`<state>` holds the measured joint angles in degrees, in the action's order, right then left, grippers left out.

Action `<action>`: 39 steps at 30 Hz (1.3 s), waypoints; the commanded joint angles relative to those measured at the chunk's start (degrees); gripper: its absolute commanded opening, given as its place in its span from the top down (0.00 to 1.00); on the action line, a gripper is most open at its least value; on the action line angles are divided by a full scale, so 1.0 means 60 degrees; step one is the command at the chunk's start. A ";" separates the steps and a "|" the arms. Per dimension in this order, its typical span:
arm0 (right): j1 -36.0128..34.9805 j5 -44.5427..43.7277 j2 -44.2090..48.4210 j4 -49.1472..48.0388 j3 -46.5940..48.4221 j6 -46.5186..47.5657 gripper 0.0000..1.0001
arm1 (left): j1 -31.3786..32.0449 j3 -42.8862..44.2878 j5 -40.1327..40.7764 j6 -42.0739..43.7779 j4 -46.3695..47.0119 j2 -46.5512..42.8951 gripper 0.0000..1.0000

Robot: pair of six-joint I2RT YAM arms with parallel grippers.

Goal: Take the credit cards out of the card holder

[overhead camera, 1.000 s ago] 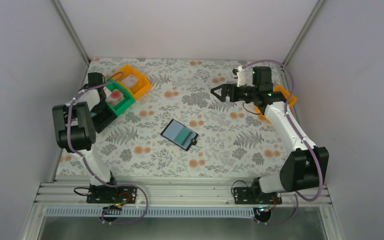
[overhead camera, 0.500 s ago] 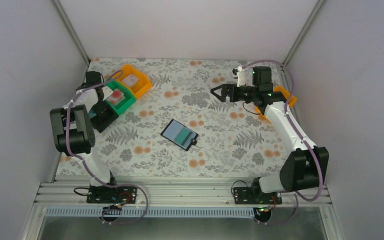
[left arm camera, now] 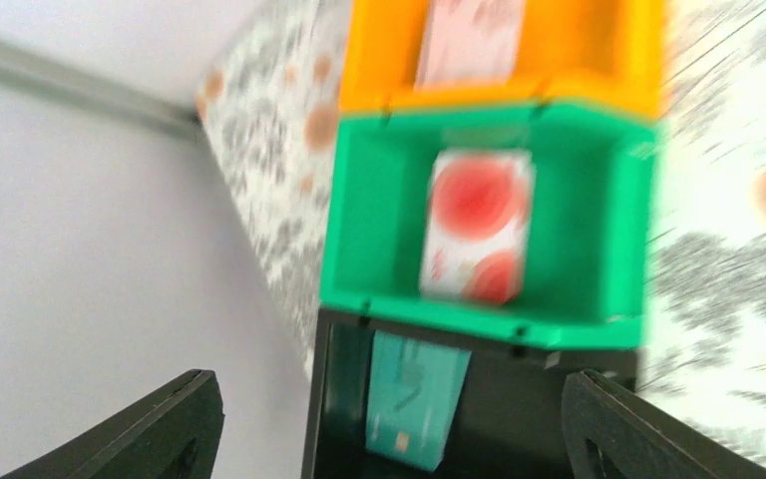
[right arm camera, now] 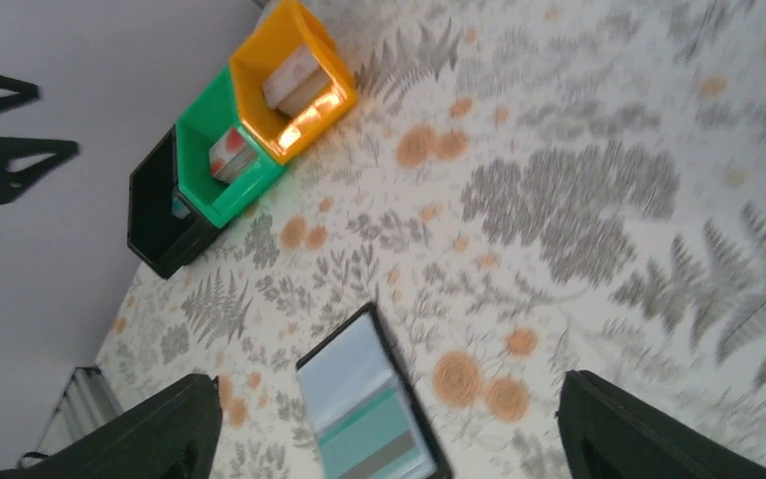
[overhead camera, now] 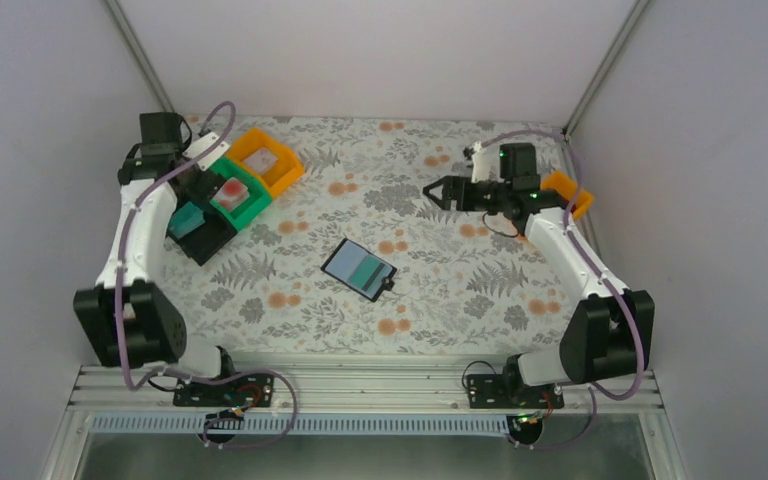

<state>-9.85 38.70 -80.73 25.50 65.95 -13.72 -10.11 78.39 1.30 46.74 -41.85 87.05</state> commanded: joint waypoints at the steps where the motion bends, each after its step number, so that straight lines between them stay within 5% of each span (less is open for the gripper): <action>1: -0.0895 0.0268 -0.0211 -0.0282 -0.0859 -0.0829 0.17 | 0.1314 0.0030 -0.1841 -0.0654 -0.1457 -0.0714 0.17; 6: -0.2764 0.0233 -0.0446 -0.1072 -0.2063 -0.2048 0.21 | 0.3596 -0.0979 -0.2190 -0.1600 -0.1335 -0.0697 0.18; 14: -0.4211 -0.0316 -0.1260 -0.2626 -0.3001 -0.3862 0.29 | 0.5114 -0.3440 -0.2049 -0.3047 0.1018 -0.0070 0.21; 21: -0.4277 -0.1399 -0.1948 -0.2867 -0.2970 -0.4401 0.41 | 0.5299 -0.3621 -0.2937 -0.3059 0.1624 0.0726 0.25; 39: -0.4335 -0.1406 -0.3704 -0.2874 -0.1810 -0.4521 0.42 | 0.5710 -0.4700 -0.4312 -0.3025 0.2996 0.2163 0.33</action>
<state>-34.98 29.80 -100.53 9.28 51.92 -40.77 22.83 52.21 -19.86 28.01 -24.45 98.02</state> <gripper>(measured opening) 0.582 0.685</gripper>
